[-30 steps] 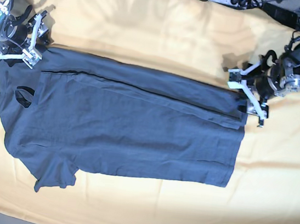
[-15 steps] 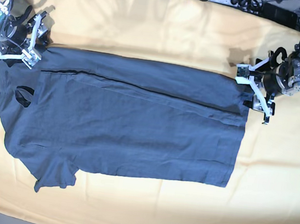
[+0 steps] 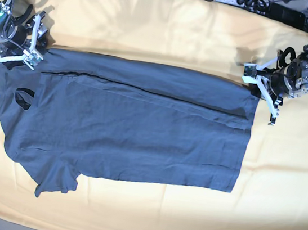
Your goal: Fold the T-shirt properly
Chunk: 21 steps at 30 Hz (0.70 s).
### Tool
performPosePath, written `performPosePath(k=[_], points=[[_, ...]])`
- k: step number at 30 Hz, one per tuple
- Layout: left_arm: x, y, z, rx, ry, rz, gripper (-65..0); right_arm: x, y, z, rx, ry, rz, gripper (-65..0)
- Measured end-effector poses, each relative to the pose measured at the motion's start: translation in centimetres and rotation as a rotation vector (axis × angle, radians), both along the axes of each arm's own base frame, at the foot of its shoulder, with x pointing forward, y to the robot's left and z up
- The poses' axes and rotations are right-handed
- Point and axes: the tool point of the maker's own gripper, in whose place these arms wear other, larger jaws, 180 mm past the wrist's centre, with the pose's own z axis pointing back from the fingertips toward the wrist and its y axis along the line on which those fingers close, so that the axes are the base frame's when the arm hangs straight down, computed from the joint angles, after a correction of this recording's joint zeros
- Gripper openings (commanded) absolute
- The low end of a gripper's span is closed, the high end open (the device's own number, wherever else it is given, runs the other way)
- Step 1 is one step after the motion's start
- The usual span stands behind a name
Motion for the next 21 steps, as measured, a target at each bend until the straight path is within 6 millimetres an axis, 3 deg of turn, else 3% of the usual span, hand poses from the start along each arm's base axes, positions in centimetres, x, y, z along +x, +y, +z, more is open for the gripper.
performPosePath(k=[3, 5, 12, 14, 17, 21], points=[[0.0, 0.0, 0.0, 0.001, -0.001, 0.000, -65.0, 0.0, -4.2, 0.9, -0.187, 0.002, -0.043, -25.0], [0.2, 0.0, 0.1, 0.001, -0.015, 0.003, -65.0, 0.3, -5.2, 1.5, -0.239, -0.029, -0.060, -29.6], [0.6, 0.0, 0.4, -0.009, -0.035, 0.016, -65.0, -0.2, -2.7, 0.4, -0.093, 0.013, -0.043, -33.1], [0.6, 0.0, 0.3, -0.008, -0.034, 0.016, -65.0, -0.1, -2.6, 0.4, -0.084, 0.008, -0.041, -42.1], [0.6, 0.0, 0.4, -0.008, -0.035, 0.016, -65.0, 0.4, -3.1, 0.8, -0.119, -0.029, -0.046, -64.3], [1.0, 0.3, 0.6, 0.023, -0.067, -0.010, -65.0, 1.4, -4.8, 2.0, -0.219, -0.102, -0.074, -65.0]])
